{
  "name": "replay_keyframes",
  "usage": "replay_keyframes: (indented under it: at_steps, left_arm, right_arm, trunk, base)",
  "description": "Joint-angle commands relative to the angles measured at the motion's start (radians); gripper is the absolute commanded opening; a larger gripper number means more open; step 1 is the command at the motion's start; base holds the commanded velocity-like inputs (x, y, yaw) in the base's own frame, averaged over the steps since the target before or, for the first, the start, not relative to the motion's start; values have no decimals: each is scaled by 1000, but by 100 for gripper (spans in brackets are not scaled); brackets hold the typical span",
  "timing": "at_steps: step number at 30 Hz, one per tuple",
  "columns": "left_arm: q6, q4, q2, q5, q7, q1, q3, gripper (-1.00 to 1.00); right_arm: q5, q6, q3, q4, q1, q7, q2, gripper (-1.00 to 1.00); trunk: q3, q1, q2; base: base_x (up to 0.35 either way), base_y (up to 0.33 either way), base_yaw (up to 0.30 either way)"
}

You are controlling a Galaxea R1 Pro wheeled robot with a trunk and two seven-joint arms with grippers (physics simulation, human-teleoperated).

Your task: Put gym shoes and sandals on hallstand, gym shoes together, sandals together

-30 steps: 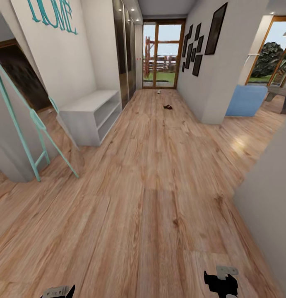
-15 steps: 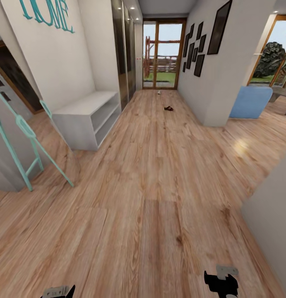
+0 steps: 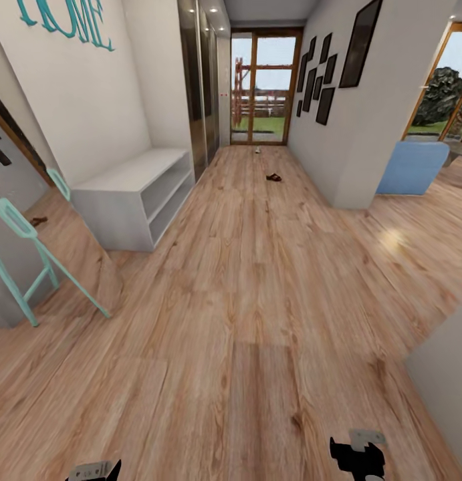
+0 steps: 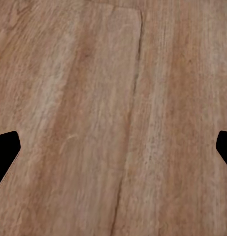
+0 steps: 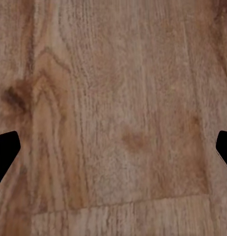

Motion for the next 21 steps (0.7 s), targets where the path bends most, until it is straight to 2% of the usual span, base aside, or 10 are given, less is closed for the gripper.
replay_keyframes:
  at_steps: [1,21]
  left_arm:
    - [0,1,0,9,-10,-1,4,100]
    - [-1,1,0,9,-10,-1,4,100]
  right_arm:
    - [11,-3,-8,1,-1,-3,0,100]
    - [11,-3,-8,1,-1,-3,-1,100]
  trunk:
    - [-1,0,0]
    - [-1,0,0]
  base:
    - [339,0,0]
    - [339,0,0]
